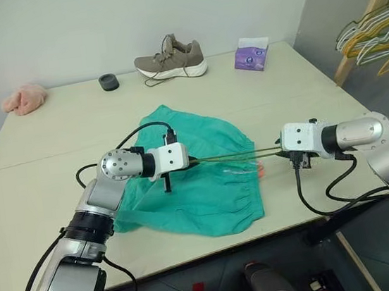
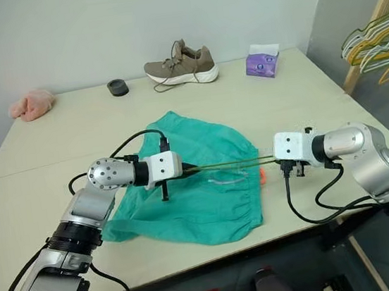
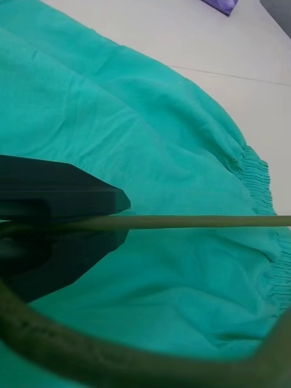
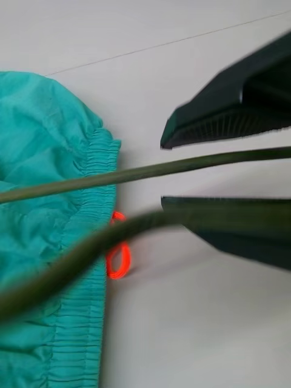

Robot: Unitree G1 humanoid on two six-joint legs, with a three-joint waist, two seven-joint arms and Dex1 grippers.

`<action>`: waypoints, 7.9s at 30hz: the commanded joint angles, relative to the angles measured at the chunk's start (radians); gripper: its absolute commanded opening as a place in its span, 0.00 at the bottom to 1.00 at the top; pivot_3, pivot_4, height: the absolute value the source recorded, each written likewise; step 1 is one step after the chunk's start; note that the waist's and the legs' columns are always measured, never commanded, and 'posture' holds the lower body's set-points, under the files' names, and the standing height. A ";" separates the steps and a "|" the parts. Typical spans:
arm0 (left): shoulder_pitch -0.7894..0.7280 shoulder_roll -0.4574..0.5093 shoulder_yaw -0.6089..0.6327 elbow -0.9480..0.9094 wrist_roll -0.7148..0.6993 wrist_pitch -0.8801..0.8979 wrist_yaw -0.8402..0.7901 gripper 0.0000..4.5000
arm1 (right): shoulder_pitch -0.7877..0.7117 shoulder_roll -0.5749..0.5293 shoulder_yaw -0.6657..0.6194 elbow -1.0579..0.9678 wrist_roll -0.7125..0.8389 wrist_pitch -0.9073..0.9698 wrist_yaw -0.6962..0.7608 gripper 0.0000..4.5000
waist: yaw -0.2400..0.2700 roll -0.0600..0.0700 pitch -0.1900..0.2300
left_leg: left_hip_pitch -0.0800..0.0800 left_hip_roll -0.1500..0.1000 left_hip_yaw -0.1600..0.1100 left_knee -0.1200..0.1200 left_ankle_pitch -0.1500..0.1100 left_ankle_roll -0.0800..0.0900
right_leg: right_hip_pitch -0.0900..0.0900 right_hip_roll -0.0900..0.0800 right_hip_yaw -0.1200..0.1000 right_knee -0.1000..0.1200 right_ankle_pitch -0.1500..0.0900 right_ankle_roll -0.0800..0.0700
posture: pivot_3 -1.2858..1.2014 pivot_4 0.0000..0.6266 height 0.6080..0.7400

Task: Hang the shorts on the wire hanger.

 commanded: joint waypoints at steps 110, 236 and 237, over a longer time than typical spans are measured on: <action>0.431 -0.022 0.248 -0.406 -0.354 0.319 0.137 0.60 | 0.186 -0.005 -0.205 -0.028 0.863 1.079 0.000 0.00 | 0.057 -0.003 0.004 | -0.001 -0.001 0.000 0.000 -0.004 0.002 | 0.001 -0.001 0.000 -0.003 -0.002 0.001 | 0.45 0.19 1.00; -0.108 0.141 0.186 0.097 -0.184 0.006 -0.189 0.00 | 0.245 0.755 -0.130 -0.026 0.357 0.495 -0.635 0.56 | -0.001 -0.007 0.003 | -0.015 0.001 -0.004 0.016 -0.003 0.003 | -0.011 0.000 -0.002 0.014 0.002 -0.003 | 0.43 0.14 1.00; -0.105 0.142 0.188 0.095 -0.185 0.006 -0.186 0.00 | 0.238 0.767 -0.132 -0.008 0.350 0.478 -0.648 0.49 | -0.001 -0.007 0.003 | -0.015 0.001 -0.004 0.016 -0.003 0.003 | -0.011 0.000 -0.002 0.014 0.002 -0.003 | 0.43 0.14 1.00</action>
